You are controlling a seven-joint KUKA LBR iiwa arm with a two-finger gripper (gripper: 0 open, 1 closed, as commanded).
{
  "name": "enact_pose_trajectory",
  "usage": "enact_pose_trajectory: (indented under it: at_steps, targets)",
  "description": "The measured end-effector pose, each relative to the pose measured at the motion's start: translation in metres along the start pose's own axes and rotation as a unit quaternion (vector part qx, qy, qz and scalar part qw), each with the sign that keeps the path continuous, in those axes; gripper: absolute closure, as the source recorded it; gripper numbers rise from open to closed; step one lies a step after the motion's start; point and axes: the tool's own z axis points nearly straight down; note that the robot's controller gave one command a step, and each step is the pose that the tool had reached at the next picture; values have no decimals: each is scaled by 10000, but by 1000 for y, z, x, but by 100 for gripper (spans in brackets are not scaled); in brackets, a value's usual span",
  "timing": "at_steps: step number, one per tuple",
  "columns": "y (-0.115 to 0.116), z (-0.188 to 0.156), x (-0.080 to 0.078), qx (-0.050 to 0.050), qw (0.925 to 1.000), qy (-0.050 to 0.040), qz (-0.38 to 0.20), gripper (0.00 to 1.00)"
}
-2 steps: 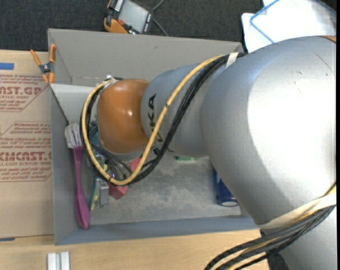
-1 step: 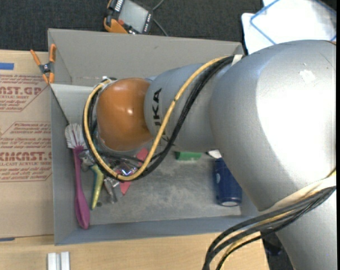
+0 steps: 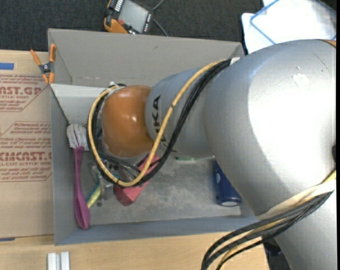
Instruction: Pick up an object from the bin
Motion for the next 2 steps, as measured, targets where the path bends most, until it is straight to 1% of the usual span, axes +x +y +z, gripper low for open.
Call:
enact_pose_trajectory:
  at_steps: [1, 2]
  targets:
    - [0, 0, 0, 0, 10000, -1, -1, 100]
    - [-2, 0, 0, -2, 9999, -8, -172, 100]
